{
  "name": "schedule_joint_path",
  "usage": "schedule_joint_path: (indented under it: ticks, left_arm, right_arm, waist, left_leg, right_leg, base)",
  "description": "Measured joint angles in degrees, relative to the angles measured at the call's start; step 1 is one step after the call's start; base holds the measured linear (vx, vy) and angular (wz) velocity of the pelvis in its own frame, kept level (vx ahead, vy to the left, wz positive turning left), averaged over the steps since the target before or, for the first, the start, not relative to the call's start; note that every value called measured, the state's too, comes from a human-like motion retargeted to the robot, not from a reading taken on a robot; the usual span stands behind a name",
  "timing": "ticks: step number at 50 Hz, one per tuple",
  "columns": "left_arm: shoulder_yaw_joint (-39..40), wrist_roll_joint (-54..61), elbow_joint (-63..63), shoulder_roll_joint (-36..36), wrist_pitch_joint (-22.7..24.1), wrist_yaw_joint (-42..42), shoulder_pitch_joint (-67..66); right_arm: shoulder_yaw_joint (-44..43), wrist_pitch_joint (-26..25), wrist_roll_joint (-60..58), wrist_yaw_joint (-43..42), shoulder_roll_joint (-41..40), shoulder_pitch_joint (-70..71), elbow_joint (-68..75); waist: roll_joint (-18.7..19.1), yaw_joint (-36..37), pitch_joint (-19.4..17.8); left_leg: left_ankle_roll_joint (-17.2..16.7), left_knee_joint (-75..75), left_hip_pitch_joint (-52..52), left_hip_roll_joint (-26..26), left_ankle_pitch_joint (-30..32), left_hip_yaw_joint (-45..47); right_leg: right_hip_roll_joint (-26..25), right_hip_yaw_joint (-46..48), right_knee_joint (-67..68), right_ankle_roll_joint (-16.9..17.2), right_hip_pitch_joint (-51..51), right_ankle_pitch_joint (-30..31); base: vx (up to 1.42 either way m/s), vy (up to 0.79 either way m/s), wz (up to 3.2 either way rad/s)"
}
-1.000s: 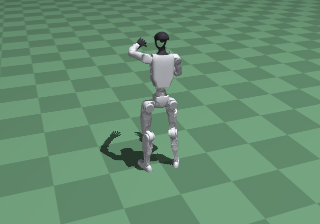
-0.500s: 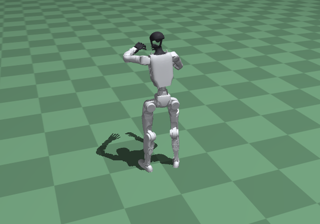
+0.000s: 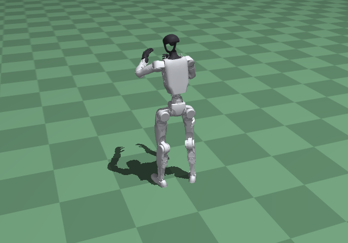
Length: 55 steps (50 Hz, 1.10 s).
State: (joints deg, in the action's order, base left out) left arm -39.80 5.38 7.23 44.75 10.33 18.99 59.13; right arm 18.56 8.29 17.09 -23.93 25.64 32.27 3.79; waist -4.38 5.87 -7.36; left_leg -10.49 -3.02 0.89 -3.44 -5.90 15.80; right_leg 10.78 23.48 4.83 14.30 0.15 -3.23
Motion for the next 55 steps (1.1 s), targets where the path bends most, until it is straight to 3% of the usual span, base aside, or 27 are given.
schedule_joint_path:
  ticks: [5, 13, 25, 35, 42, 55]
  left_arm:
    - [7.0, 16.8, -1.4, -4.4, 2.7, 0.4, -10.3]
    - [14.7, 26.7, -7.5, -9.3, 8.2, -0.3, -24.8]
    - [24.1, 26.1, -20.1, -15.5, 10.7, -1.8, -43.8]
    - [26.2, 21.7, -24.5, -15.4, 9.2, -3.3, -51.0]
    - [24.4, 19.9, -23.9, -16.1, 6.9, -5.0, -51.6]
    - [17.7, 16.9, -23.8, -16.4, 6.0, -9.9, -50.3]
  right_arm:
    - [0.1, 0.2, 0.7, -2.2, 1.6, -0.5, -1.8]
    - [-0.1, 1.6, 1.0, -3.1, 1.6, -4.6, -2.2]
    - [0.0, 0.9, -0.2, -3.4, -1.1, -5.6, 2.1]
    - [0.8, -0.4, 0.4, -3.4, 3.5, 12.2, 0.2]
    - [2.8, -3.4, 5.7, -4.6, 5.6, 32.3, 18.1]
    - [15.2, -10.4, 8.1, -2.2, 17.9, 60.0, 70.2]
  waist:
    - [0.6, 0.1, -0.2]
    - [1.2, -0.3, -1.1]
    - [0.6, 1.6, -3.2]
    - [-1.1, 5.1, -4.3]
    - [-1.7, 8.7, -4.3]
    - [-1.2, 16.1, -4.4]
  left_leg:
    - [-0.2, -0.1, 0.1, 0.3, 0.0, -0.2]
    - [-0.6, -0.3, -0.1, 0.6, 0.2, -0.6]
    - [-0.6, -0.6, -0.5, 0.6, 0.3, -0.3]
    - [-0.2, -1.1, -0.8, 0.3, 0.4, 0.3]
    - [-0.5, -1.3, -1.1, 0.0, 0.6, 0.3]
    - [-2.2, -1.5, -2.6, 0.0, 1.6, -1.8]
  right_leg:
    - [0.2, 0.2, -0.3, -0.2, 0.3, 0.0]
    - [0.5, 0.6, -0.4, -0.9, 0.4, -0.3]
    - [0.4, 0.2, -0.7, -0.7, -0.3, 0.0]
    - [-0.1, -0.4, -1.1, 0.1, -1.0, 0.5]
    - [-0.4, -0.4, -1.3, 0.1, -1.2, 0.8]
    - [-0.3, 1.8, -1.2, -1.5, -1.4, 0.6]
  base:
    - [0.00, 0.00, 0.00]
    - [0.00, 0.00, 0.00]
    - [0.00, 0.00, 0.00]
    - [0.00, 0.00, 0.00]
    - [0.00, 0.00, 0.00]
    - [0.01, 0.00, 0.12]
